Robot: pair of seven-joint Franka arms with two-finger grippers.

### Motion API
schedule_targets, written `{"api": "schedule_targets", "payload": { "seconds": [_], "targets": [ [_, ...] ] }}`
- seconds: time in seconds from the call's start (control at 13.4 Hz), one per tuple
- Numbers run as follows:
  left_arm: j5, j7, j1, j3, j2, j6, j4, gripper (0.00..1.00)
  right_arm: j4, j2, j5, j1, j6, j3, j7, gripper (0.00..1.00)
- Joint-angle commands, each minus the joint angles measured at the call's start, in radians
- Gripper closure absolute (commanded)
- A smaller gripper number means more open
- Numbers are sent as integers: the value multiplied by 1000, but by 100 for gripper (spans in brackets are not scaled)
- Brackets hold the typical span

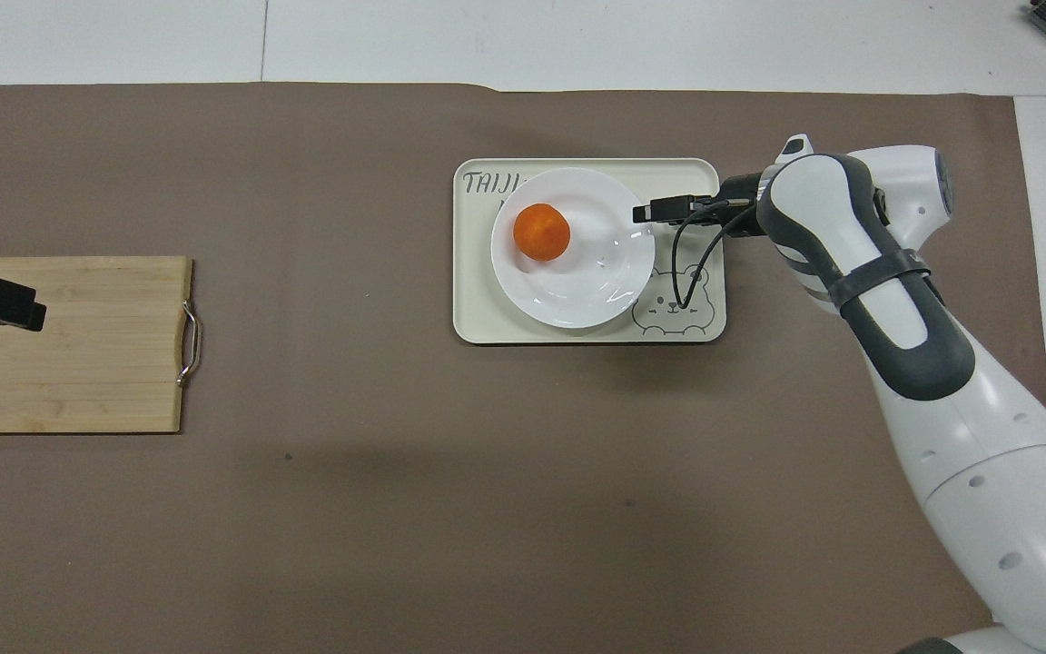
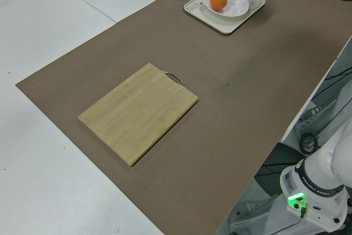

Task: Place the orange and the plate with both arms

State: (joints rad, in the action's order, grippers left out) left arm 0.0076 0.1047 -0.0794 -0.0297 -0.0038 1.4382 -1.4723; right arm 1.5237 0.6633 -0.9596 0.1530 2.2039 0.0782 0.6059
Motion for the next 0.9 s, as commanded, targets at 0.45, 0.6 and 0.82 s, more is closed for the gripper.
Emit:
{"api": "schedule_targets", "payload": {
  "seconds": [0.45, 0.6, 0.82],
  "targets": [
    [15, -8, 13, 11, -30, 18, -37, 0, -5, -224, 675, 7, -13, 32, -531, 0],
    [15, -8, 13, 11, -30, 18, -37, 0, 0, -302, 819, 5, -85, 29, -626, 0],
    [15, -10, 12, 11, -30, 16, -37, 0, 1, -387, 841, -9, -271, 35, -659, 0]
  ]
}}
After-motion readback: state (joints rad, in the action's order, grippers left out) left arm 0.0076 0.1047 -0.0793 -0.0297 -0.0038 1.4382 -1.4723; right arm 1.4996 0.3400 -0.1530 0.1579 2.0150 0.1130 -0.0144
